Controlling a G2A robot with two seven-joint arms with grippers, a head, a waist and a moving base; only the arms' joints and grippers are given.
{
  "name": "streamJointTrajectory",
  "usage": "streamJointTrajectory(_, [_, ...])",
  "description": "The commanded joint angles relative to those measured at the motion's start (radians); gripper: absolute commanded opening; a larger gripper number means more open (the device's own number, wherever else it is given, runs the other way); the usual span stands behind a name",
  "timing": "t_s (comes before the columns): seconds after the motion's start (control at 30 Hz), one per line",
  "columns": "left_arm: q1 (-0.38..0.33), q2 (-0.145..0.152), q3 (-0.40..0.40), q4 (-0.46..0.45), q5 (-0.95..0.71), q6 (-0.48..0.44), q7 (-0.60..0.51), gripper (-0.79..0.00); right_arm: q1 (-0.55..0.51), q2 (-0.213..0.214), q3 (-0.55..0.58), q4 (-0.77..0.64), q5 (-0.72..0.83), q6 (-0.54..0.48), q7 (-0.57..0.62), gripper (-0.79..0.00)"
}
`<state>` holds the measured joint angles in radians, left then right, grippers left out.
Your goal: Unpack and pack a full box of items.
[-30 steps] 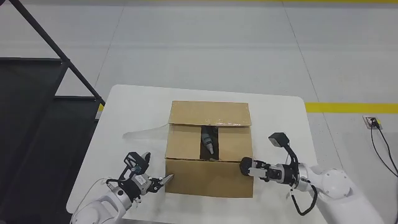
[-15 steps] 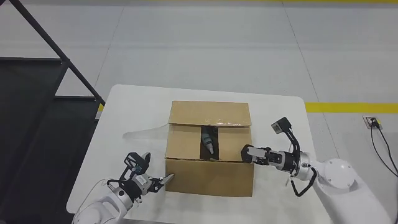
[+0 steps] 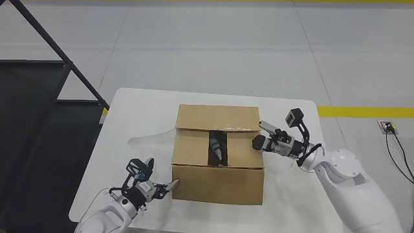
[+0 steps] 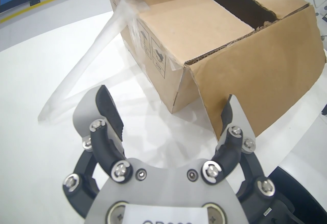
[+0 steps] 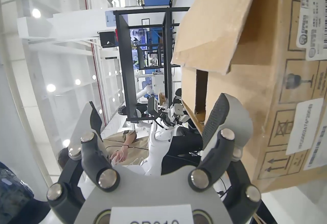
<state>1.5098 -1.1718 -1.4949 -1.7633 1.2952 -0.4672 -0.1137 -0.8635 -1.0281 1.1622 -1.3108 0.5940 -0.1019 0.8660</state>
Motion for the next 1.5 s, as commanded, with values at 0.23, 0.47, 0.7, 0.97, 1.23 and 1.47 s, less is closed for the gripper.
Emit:
streamJointTrajectory(0.23, [0.008,0.003,0.004,-0.003,0.001,0.006,0.004,0.0,0.125,-0.052,-0.072,0.097,0.084,-0.067,-0.111,0.0])
streamJointTrajectory(0.47, [0.015,0.005,0.007,-0.007,0.007,0.011,0.017,0.0,0.288,-0.11,-0.166,0.226,0.063,-0.077,-0.261,0.0])
streamJointTrajectory(0.7, [0.024,0.007,0.001,-0.015,-0.004,0.018,0.016,0.0,0.358,-0.146,-0.215,0.307,0.039,-0.105,-0.374,0.0])
streamJointTrajectory(0.97, [0.02,0.01,-0.003,-0.017,-0.007,0.015,0.004,0.0,0.358,-0.146,-0.215,0.307,0.039,-0.105,-0.374,0.0])
streamJointTrajectory(1.23, [0.019,0.014,0.003,-0.023,0.013,0.01,-0.004,0.0,0.384,-0.176,-0.232,0.3,0.107,-0.048,-0.353,0.0])
streamJointTrajectory(1.47, [0.036,0.016,-0.008,-0.025,0.015,0.024,0.011,0.0,0.529,-0.264,-0.348,0.497,0.09,-0.005,-0.509,0.0])
